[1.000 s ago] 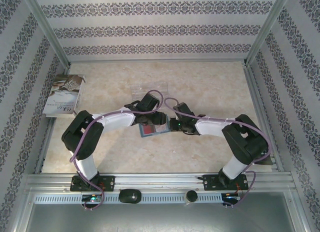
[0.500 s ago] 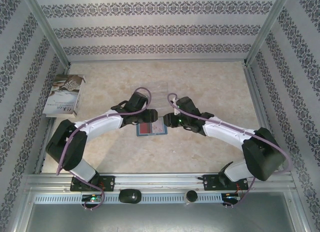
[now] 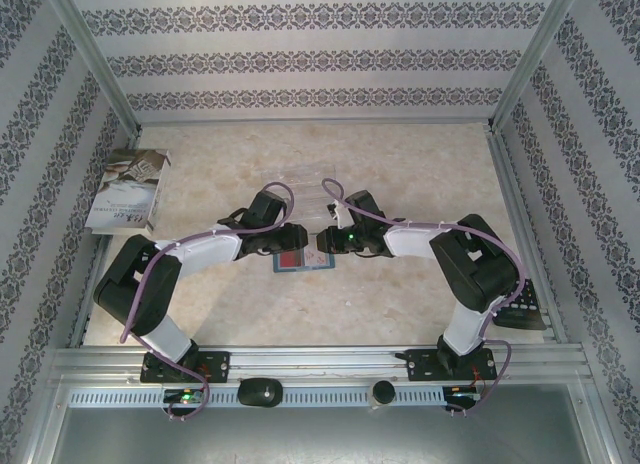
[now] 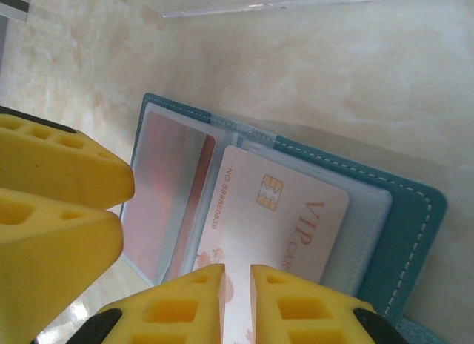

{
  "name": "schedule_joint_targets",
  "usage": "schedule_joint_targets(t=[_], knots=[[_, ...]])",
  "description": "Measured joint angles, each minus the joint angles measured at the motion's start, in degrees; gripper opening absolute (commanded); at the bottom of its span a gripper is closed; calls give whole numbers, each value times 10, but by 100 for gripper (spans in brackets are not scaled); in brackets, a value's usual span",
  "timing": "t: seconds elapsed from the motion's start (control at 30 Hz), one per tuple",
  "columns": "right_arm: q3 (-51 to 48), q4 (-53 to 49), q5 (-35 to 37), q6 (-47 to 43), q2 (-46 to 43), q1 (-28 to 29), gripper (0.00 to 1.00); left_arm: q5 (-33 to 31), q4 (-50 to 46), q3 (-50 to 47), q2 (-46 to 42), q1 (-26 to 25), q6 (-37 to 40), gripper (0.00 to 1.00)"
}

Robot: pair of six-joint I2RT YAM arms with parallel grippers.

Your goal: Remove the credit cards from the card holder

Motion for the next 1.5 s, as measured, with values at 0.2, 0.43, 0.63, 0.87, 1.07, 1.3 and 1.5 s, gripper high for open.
schedule_joint_targets(t=[0.2, 0.43, 0.63, 0.87, 1.07, 1.3, 1.5], knots=[[-6, 14, -2, 11, -3, 0, 21, 1, 0, 15, 0, 0, 0, 42], [-10, 26, -4, 21, -1, 0, 14, 5, 1, 15, 2, -2, -3, 41], [-38, 45, 10, 37, 15, 0, 9, 7, 4, 24, 30, -17, -4, 41], [-57, 87, 15, 57, 15, 0, 9, 6, 6, 30, 56, -24, -6, 37], [-64, 103, 15, 61, 15, 0, 9, -11, 5, 48, 69, -36, -5, 32], [-66, 108, 16, 67, 15, 0, 8, -39, -3, 51, 80, -39, -3, 31], [-66, 108, 16, 68, 15, 0, 8, -45, -4, 50, 88, -39, -4, 28]])
